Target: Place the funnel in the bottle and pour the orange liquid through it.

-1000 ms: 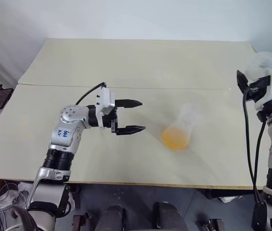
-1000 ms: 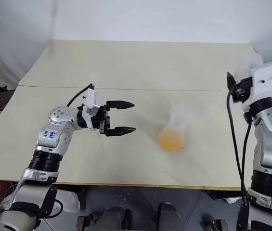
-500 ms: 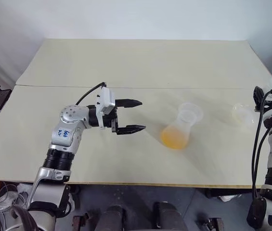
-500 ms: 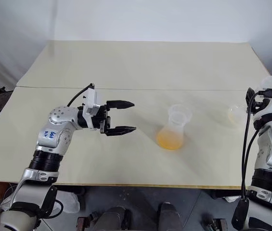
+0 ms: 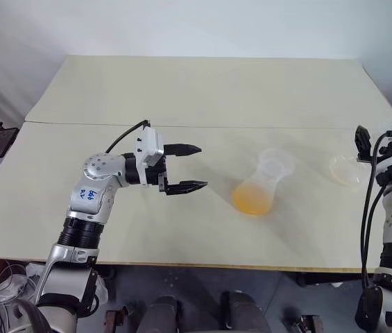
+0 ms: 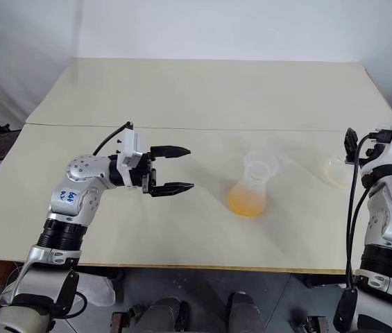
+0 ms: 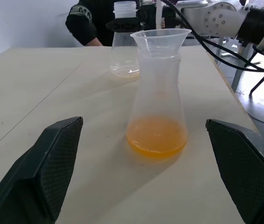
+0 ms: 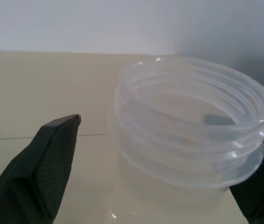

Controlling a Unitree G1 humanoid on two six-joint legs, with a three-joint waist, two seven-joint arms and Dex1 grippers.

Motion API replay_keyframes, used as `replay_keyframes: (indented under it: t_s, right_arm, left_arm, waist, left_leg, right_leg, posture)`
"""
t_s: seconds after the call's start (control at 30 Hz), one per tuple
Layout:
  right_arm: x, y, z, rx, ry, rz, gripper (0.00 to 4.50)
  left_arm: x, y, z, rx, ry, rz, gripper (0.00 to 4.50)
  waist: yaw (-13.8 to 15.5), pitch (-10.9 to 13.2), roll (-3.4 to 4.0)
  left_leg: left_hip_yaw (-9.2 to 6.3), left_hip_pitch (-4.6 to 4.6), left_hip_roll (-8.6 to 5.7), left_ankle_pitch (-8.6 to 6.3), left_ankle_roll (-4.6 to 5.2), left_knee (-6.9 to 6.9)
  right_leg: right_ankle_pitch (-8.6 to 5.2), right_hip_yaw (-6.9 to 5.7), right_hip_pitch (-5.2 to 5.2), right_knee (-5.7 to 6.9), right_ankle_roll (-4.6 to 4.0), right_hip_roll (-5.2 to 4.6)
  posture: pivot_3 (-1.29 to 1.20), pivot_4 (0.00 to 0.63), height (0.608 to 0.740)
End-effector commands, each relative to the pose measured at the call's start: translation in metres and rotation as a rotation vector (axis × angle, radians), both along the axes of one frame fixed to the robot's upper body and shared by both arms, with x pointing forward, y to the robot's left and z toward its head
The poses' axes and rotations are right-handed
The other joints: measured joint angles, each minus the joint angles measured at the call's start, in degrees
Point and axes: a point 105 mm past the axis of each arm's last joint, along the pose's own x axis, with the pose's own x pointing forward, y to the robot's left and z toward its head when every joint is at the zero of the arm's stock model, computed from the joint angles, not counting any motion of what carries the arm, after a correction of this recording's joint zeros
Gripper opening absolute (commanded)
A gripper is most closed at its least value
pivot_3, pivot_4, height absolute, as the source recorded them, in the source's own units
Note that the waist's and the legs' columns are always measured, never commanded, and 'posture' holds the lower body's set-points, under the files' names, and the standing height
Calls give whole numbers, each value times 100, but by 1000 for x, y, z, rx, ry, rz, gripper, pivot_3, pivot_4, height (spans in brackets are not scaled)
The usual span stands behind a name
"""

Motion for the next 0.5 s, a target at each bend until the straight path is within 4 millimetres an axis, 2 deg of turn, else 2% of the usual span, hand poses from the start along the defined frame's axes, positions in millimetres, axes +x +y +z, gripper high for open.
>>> replay_keyframes:
  t_s: [0.03,0.3,0.5]
  right_arm:
    - [-10,-1,31,-86,-69,-9,4480]
    - [-18,0,57,-149,-105,-7,4480]
    - [-31,7,85,-182,-190,70,4480]
  left_arm:
    - [-4,-1,11,-21,-48,-7,4500]
    - [-2,-2,11,-31,-49,-5,4500]
    - [3,1,26,-128,-12,33,4500]
  waist:
    - [5,0,0]
    - [7,0,0]
    - [11,0,0]
  left_leg:
    - [-1,0,0,0,0,0]
    - [0,0,0,0,0,0]
    - [0,-1,0,0,0,0]
  right_leg:
    - [0,-1,0,0,0,0]
    - [0,0,0,-1,0,0]
    - [0,0,0,-2,0,0]
  posture:
    - [0,150,740]
    - [0,150,740]
    - [0,150,740]
